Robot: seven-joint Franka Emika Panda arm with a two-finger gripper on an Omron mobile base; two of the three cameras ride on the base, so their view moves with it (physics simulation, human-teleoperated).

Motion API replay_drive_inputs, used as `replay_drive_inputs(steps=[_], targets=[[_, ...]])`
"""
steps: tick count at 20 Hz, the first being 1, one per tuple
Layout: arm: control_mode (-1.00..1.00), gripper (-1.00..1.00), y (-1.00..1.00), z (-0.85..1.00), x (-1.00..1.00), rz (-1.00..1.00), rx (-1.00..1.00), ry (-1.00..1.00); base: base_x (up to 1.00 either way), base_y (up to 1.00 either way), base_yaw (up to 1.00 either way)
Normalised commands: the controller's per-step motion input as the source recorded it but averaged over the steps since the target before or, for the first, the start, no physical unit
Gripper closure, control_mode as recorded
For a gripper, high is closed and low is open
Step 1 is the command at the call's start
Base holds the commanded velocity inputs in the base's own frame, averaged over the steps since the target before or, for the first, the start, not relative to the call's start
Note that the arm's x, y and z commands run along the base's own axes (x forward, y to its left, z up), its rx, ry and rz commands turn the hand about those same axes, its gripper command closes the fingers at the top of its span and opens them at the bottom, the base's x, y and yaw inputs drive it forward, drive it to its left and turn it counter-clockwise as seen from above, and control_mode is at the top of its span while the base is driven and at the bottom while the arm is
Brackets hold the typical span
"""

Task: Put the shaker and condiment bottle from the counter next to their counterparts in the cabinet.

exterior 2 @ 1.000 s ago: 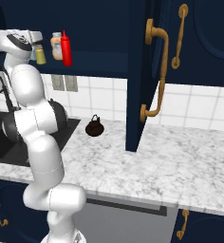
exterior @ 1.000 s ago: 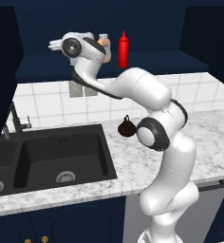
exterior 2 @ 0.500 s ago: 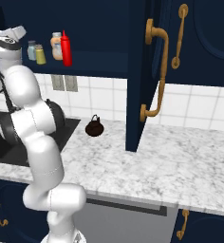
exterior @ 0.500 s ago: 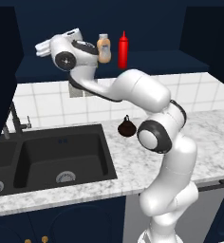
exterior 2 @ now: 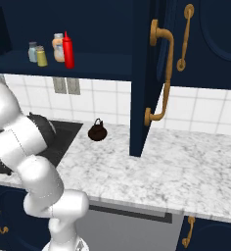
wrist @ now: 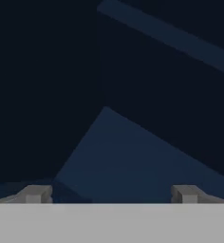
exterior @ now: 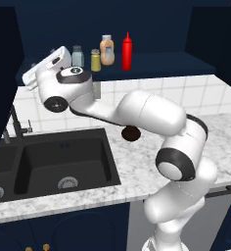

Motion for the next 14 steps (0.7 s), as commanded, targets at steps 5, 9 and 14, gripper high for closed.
replay_drive_inputs(steps=[5,9,14], targets=[[-1.00,-1.00,0.00,-0.73,-1.00,0.00,-0.12,-0.04,0.00,0.00,0.00],[-1.00,-1.00,0.00,-0.64,-1.00,0.00,-0.09,-0.07,0.00,0.00,0.00],[-1.00,-1.00,0.00,-0.16,-0.46,0.00,-0.02,-0.03,0.00,0.00,0.00]])
